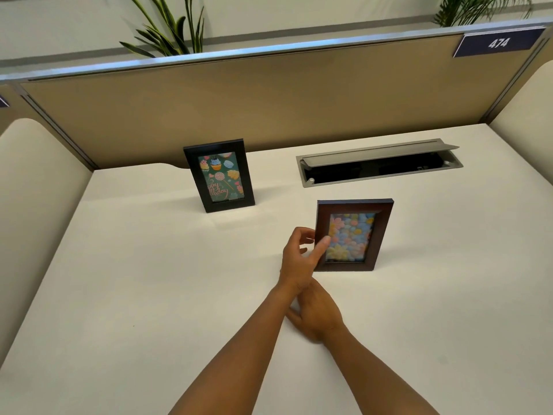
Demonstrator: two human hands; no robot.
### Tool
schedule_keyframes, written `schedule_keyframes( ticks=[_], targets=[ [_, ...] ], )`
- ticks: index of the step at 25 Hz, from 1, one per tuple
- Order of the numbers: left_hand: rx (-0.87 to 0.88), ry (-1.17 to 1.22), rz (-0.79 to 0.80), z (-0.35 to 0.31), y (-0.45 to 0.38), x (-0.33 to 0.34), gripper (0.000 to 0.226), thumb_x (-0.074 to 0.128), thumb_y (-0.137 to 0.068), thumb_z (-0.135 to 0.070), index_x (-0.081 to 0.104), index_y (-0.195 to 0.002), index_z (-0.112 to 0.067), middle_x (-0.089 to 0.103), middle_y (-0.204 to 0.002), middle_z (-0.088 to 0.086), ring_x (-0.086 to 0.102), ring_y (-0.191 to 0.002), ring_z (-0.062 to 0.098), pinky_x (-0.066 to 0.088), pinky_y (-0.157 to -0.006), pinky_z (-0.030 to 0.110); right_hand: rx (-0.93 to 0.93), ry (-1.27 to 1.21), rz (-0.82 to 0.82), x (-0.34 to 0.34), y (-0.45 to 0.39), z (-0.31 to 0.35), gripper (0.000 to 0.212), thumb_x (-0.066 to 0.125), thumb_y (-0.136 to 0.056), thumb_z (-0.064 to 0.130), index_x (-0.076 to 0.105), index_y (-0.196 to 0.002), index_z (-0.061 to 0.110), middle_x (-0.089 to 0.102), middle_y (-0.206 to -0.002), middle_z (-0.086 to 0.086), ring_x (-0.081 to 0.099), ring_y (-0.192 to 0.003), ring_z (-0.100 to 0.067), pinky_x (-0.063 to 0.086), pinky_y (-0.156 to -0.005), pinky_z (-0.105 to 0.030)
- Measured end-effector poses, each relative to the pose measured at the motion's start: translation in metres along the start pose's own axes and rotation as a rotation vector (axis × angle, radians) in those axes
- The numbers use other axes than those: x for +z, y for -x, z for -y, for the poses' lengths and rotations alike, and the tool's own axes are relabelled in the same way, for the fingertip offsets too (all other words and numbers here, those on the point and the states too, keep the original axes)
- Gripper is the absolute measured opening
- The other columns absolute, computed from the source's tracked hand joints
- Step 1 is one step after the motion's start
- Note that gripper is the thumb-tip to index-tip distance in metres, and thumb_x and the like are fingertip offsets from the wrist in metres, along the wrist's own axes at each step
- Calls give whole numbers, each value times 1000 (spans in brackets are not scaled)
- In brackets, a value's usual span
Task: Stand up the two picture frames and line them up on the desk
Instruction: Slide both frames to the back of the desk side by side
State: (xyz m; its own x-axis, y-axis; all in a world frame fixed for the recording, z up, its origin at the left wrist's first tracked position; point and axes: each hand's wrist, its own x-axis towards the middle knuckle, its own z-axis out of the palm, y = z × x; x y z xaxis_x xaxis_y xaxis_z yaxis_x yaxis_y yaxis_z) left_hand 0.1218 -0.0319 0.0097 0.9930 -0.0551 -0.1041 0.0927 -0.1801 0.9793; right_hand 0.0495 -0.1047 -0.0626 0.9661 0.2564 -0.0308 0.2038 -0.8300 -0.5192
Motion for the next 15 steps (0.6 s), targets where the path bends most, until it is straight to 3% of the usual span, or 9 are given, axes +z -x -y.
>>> schedule_keyframes(
  ticks=[3,8,11,13,15],
  targets=[
    [-26,-163,33,4,3,1,41,78,-78,-43,54,-110,-34,62,-112,-18,60,-105,0,49,-84,13,40,29,77,-1,1,0,70,34,-95,66,30,-153,27,40,-156,5,39,-144,-15,22,-118,-25],
    [-77,-255,18,0,5,8,47,81,-77,-29,54,-115,-28,64,-118,-8,60,-107,9,55,-95,39,15,62,141,-3,-2,-1,71,32,-97,64,11,-157,34,20,-165,9,22,-151,-13,16,-124,-31],
    [-123,-293,-9,-4,5,12,44,79,-80,-29,56,-118,-24,65,-120,-4,61,-108,15,51,-99,47,-24,78,131,-5,-2,-1,69,32,-97,61,4,-156,39,19,-165,9,22,-151,-13,7,-120,-25],
    [-171,-306,-48,-8,4,14,37,76,-84,-29,59,-116,-22,66,-118,-2,64,-106,19,48,-101,51,-16,78,138,-3,-2,-1,70,22,-95,66,-2,-155,41,16,-165,11,20,-152,-13,4,-117,-23],
    [-227,-333,-59,-10,2,17,35,73,-86,-29,61,-118,-20,67,-119,0,65,-107,22,46,-103,54,-4,60,154,3,-2,-5,73,-4,-84,78,-15,-149,46,11,-166,11,16,-153,-14,2,-116,-24]
  ],
)
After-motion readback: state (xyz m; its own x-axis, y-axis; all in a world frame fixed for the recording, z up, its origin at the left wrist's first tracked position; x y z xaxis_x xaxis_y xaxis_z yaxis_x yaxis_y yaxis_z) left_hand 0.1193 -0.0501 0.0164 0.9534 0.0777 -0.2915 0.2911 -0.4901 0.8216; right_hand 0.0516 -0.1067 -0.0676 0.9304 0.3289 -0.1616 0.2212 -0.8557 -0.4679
